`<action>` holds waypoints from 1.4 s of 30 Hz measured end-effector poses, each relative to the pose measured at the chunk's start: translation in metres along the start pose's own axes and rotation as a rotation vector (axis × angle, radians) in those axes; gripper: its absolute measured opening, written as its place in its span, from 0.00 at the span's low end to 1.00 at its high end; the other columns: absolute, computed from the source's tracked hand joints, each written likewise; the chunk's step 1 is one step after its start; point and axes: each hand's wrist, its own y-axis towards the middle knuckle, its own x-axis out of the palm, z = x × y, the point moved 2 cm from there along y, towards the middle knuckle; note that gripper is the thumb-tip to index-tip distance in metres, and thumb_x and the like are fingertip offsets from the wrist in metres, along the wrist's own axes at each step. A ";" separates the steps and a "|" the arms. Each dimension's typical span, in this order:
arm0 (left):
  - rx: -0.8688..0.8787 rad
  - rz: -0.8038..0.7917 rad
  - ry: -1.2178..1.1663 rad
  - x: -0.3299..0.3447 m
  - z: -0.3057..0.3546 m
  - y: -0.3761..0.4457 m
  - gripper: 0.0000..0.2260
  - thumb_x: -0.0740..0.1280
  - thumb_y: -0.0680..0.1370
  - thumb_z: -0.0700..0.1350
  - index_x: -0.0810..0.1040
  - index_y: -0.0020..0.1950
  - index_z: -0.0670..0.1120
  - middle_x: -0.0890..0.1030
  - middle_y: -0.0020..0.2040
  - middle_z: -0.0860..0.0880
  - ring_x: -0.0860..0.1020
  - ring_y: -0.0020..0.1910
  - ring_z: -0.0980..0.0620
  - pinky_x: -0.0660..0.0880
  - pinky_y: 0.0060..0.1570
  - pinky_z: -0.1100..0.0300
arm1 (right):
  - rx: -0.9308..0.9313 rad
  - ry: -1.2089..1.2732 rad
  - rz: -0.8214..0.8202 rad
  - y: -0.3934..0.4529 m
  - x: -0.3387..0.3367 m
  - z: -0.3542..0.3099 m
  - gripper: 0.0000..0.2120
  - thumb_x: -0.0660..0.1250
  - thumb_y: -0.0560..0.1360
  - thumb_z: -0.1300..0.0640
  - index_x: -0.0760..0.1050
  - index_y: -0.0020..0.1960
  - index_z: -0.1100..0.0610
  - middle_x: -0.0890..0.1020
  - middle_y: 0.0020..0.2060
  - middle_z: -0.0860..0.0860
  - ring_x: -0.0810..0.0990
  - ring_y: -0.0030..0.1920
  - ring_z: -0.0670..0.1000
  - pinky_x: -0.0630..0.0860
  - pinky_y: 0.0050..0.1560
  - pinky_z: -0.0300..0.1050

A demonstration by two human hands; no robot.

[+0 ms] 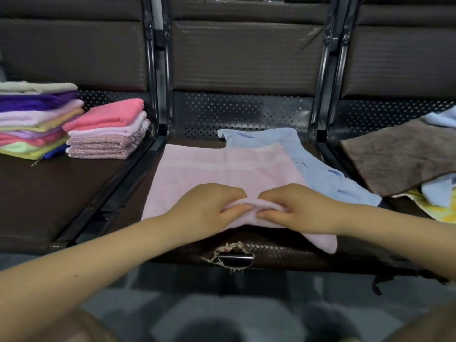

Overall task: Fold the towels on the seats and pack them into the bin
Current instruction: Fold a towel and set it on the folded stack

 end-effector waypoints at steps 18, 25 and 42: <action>-0.417 -0.129 -0.017 -0.067 -0.100 -0.018 0.21 0.68 0.73 0.59 0.78 0.38 0.39 0.77 0.35 0.41 0.73 0.34 0.49 0.69 0.38 0.54 | 0.122 -0.205 0.131 0.025 -0.061 0.067 0.14 0.62 0.80 0.56 0.71 0.36 0.58 0.72 0.29 0.48 0.69 0.31 0.46 0.65 0.36 0.44; -0.630 0.188 -0.413 -0.076 -0.114 -0.044 0.07 0.67 0.78 0.48 0.83 0.43 0.50 0.84 0.40 0.57 0.78 0.43 0.58 0.72 0.44 0.63 | 0.364 0.065 0.185 0.008 -0.072 0.082 0.11 0.59 0.81 0.58 0.76 0.43 0.60 0.77 0.37 0.49 0.75 0.37 0.46 0.68 0.33 0.32; -0.679 0.168 -0.662 -0.047 -0.081 -0.073 0.12 0.62 0.80 0.49 0.83 0.53 0.46 0.85 0.49 0.48 0.81 0.49 0.51 0.74 0.54 0.54 | 0.499 0.824 -0.259 -0.024 -0.041 0.041 0.15 0.61 0.79 0.55 0.77 0.61 0.61 0.83 0.56 0.54 0.81 0.57 0.51 0.78 0.53 0.42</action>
